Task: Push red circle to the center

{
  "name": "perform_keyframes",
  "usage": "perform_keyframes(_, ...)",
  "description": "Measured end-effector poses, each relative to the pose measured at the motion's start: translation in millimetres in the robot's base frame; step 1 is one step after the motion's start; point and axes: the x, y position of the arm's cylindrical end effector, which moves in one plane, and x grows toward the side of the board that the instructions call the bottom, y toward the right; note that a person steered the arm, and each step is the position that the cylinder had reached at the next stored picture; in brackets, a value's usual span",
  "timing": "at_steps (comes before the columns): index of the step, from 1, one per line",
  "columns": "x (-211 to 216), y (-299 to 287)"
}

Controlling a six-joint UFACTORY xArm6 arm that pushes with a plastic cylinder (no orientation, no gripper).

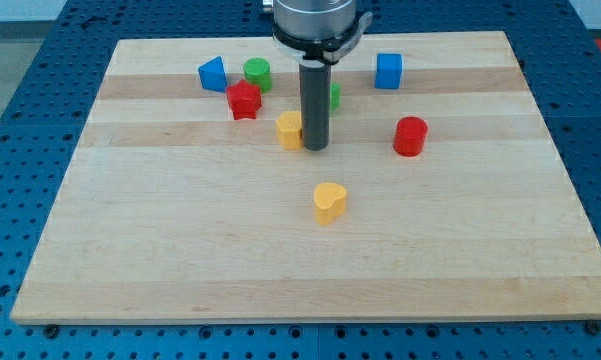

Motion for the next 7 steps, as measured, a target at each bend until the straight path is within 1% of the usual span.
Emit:
perform_keyframes(3, -2, -15)
perform_keyframes(4, 1, -2)
perform_keyframes(5, 4, 30)
perform_keyframes(7, -3, 44)
